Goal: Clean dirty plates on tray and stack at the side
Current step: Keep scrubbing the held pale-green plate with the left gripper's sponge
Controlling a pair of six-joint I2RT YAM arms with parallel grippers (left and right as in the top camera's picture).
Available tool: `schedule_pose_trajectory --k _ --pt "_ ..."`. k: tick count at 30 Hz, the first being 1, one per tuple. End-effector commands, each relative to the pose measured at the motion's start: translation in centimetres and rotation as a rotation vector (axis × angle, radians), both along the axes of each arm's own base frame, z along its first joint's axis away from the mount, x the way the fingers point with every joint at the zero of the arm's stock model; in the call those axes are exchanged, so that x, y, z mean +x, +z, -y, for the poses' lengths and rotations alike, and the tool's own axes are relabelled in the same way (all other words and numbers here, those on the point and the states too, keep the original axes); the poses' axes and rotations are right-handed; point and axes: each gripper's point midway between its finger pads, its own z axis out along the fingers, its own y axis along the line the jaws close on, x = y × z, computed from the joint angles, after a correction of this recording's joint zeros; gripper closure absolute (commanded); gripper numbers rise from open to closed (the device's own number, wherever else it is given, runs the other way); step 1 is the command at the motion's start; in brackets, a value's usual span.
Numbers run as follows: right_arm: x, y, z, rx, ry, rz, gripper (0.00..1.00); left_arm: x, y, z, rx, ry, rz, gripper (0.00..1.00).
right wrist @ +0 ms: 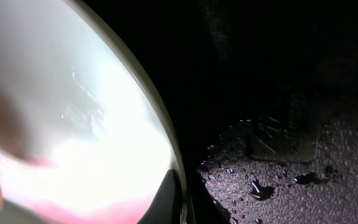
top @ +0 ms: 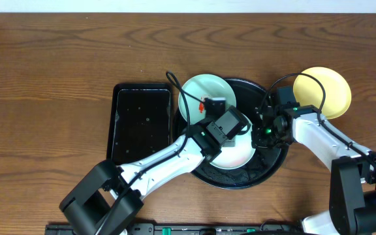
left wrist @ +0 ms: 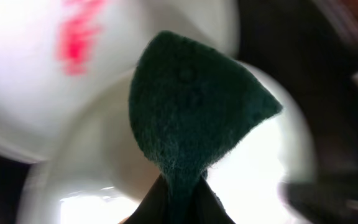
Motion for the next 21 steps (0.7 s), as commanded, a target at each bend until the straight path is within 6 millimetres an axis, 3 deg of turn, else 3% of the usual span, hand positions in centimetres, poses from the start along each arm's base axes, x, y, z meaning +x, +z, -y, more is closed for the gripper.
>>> schedule_pose_trajectory --k 1,11,18,21 --pt "-0.7 -0.9 1.3 -0.093 0.021 -0.009 0.99 -2.1 0.2 2.6 -0.095 -0.090 -0.065 0.93" --pt "-0.7 -0.9 1.3 -0.093 0.021 -0.009 0.99 -3.7 -4.4 2.4 -0.032 -0.047 -0.177 0.93" --pt "-0.7 -0.9 1.3 -0.093 0.021 -0.009 0.99 -1.4 -4.7 -3.9 0.247 0.029 -0.064 0.92" --pt "-0.7 -0.9 1.3 -0.093 0.021 -0.008 0.99 -0.3 -3.4 -4.8 0.262 0.017 -0.034 0.93"
